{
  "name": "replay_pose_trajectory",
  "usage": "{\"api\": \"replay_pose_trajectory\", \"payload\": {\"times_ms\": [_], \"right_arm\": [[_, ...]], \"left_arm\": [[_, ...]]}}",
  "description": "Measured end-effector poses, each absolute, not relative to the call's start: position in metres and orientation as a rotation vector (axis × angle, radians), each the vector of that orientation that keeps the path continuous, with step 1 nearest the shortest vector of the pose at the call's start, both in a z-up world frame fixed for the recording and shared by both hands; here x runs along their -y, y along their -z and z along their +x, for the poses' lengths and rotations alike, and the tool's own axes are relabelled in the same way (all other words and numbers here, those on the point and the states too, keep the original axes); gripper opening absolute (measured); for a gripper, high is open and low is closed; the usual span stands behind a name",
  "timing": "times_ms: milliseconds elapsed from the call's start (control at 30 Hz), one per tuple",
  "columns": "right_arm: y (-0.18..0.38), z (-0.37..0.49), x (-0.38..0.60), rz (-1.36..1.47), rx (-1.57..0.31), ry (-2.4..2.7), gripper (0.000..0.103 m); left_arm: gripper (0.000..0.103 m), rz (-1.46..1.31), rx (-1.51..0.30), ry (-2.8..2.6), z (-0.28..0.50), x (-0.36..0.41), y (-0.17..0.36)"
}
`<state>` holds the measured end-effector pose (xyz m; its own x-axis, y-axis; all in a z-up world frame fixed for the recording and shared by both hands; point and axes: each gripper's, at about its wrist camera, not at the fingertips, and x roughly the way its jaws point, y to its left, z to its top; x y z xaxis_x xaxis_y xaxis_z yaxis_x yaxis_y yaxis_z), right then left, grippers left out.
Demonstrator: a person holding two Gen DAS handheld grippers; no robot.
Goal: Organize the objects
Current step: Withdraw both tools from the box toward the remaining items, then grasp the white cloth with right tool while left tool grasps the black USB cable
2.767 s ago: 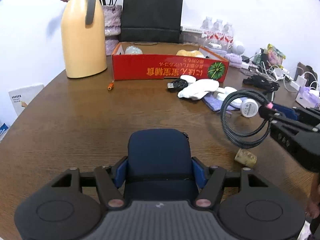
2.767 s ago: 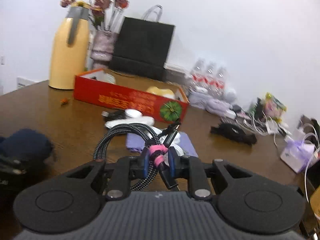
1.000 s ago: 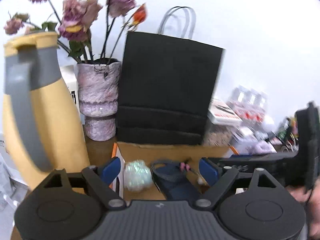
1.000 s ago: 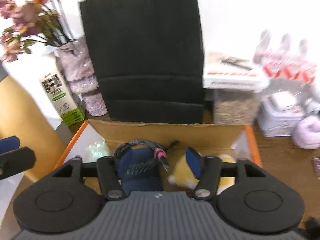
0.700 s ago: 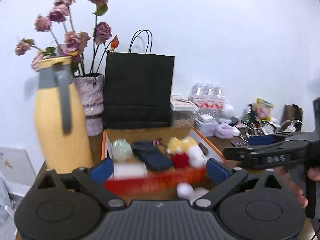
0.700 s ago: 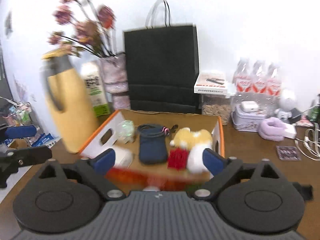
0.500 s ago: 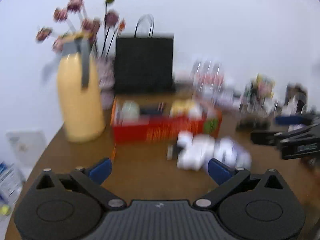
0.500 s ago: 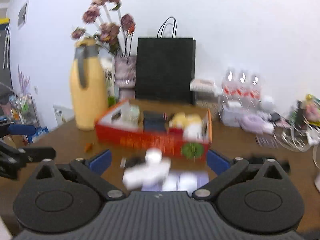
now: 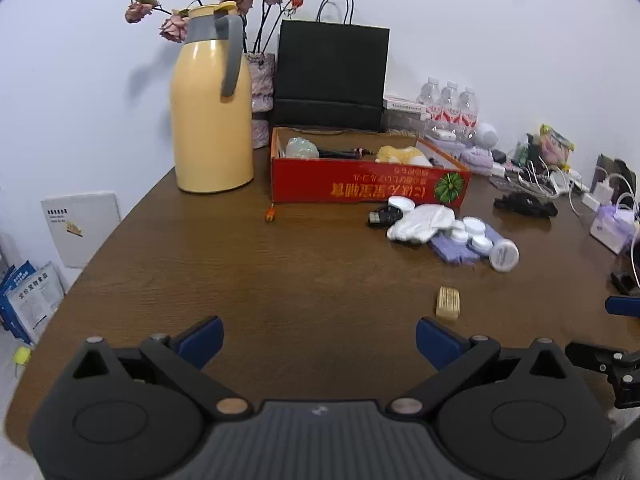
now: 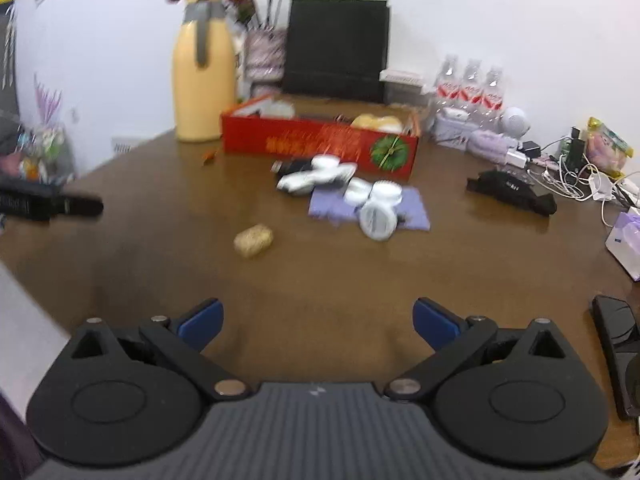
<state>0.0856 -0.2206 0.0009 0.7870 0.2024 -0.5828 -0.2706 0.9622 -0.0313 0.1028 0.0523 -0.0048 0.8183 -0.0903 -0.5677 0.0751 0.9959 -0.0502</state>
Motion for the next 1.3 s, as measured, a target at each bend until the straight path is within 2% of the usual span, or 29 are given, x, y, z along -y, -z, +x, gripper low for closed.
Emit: {"api": "replay_pose_trajectory", "payload": {"times_ms": [233,333,433,567,633,667,700,733,767,800,900,1100,1300], "right_arm": [[-0.004,0.142,0.209,-0.12,-0.536,-0.258,0.094],[-0.006,0.185,0.203,-0.1,-0.512,-0.256,0.084],[-0.003,0.232,0.202,-0.041,-0.511,-0.233,0.076],[0.012,0.283,0.198,0.022,-0.57,-0.236,0.053],[0.023,0.3,0.196,0.025,-0.593,-0.227,0.049],[0.027,0.306,0.196,0.027,-0.594,-0.224,0.046],[0.031,0.311,0.195,0.027,-0.604,-0.221,0.039],[0.035,0.318,0.194,0.028,-0.619,-0.227,0.035],[0.038,0.322,0.193,0.027,-0.625,-0.226,0.031],[0.041,0.324,0.191,0.018,-0.62,-0.223,0.023],[0.038,0.321,0.188,0.009,-0.586,-0.231,0.013],[0.011,0.287,0.183,-0.024,-0.518,-0.267,0.011],[-0.019,0.185,0.176,-0.09,-0.424,-0.296,0.011]], "left_arm": [[0.102,0.055,-0.505,0.187,0.186,-0.023,0.007],[0.1,0.027,-0.529,0.269,0.248,-0.011,0.02],[0.082,0.026,-0.615,0.303,0.306,0.0,0.035],[0.076,-0.018,-0.644,0.388,0.35,0.006,0.05],[0.065,-0.033,-0.652,0.419,0.361,0.009,0.055],[0.062,-0.018,-0.66,0.42,0.366,0.013,0.059],[0.059,0.002,-0.674,0.42,0.37,0.017,0.062],[0.046,0.014,-0.673,0.42,0.371,0.02,0.064],[0.042,0.024,-0.663,0.413,0.369,0.021,0.065],[0.042,0.039,-0.66,0.401,0.367,0.022,0.065],[0.039,0.055,-0.639,0.373,0.358,0.021,0.061],[0.038,-0.022,-0.541,0.318,0.304,0.001,0.022],[0.038,-0.121,-0.559,0.233,0.209,-0.028,0.003]]}}
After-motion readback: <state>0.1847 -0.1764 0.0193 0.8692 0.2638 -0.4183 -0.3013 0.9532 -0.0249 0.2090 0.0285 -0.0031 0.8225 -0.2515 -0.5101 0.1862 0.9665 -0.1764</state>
